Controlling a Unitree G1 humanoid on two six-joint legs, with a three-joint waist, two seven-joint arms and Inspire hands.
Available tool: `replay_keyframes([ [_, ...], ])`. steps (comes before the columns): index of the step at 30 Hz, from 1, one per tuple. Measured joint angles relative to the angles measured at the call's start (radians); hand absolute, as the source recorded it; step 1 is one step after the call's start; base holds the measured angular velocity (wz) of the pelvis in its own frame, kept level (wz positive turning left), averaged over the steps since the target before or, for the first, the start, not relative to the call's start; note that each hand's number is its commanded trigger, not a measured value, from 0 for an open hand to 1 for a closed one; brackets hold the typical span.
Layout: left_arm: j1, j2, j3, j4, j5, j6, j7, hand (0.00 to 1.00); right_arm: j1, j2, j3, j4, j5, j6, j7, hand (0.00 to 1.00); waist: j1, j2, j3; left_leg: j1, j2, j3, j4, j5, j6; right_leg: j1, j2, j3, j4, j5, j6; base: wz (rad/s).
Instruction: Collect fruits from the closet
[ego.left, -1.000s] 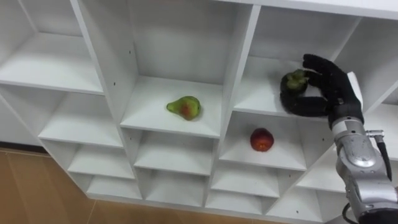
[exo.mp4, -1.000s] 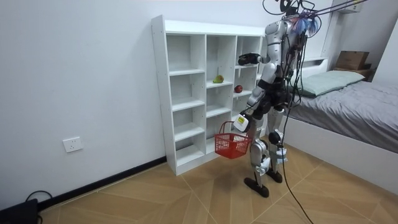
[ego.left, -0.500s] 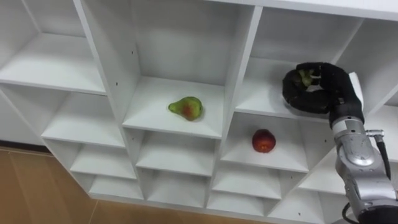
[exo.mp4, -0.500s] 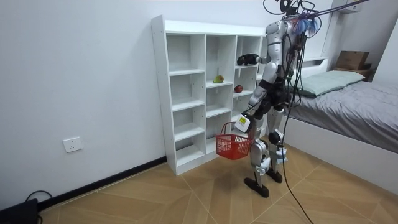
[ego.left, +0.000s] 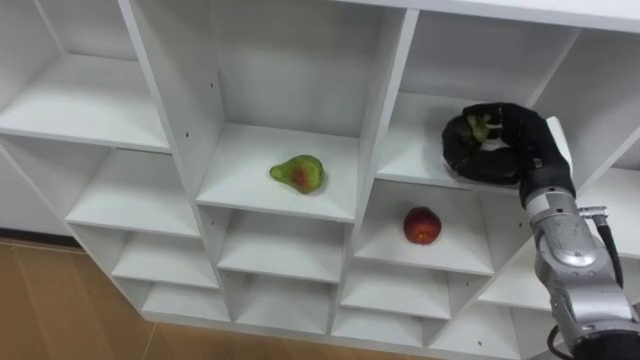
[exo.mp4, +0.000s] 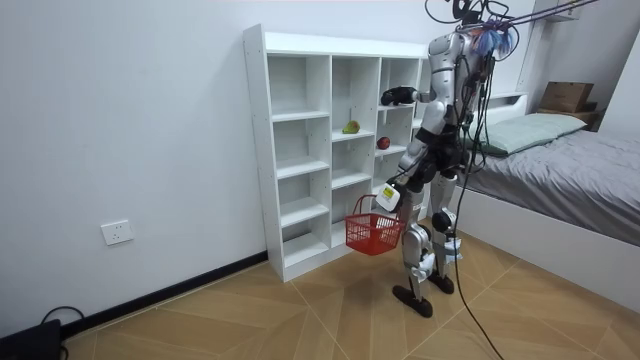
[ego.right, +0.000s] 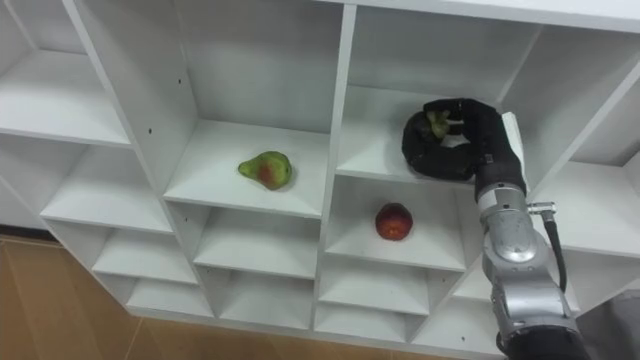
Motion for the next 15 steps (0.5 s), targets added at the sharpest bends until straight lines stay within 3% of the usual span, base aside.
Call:
replay_keyframes([
  [3, -0.002, 0.000, 0.001, 0.000, 0.001, -0.006, -0.005, 1.00, 0.009, 0.004, 0.001, -0.034, -0.034, 0.009, 0.006, 1.00, 0.001, -0.002, -0.0015, -0.001, 0.000, 0.002, 0.000, 0.000, 0.000, -0.001, 0.000, 0.001, -0.001, 0.000, 0.000, 0.00],
  [8, -0.007, -0.002, -0.001, 0.004, -0.002, -0.029, 0.001, 1.00, 0.105, 0.016, 0.039, -0.206, -0.069, 0.010, 0.032, 1.00, 0.004, 0.004, -0.0007, -0.002, 0.000, 0.005, 0.002, 0.000, 0.000, -0.007, 0.001, 0.003, 0.000, 0.000, 0.000, -0.02],
  [15, -0.013, -0.013, 0.003, -0.001, -0.001, -0.035, -0.004, 1.00, 0.163, 0.016, 0.059, -0.364, -0.064, 0.033, 0.111, 1.00, 0.000, 0.020, -0.0070, -0.010, 0.000, 0.021, 0.003, 0.000, 0.000, -0.023, -0.001, 0.014, 0.001, 0.000, 0.000, -0.06],
])
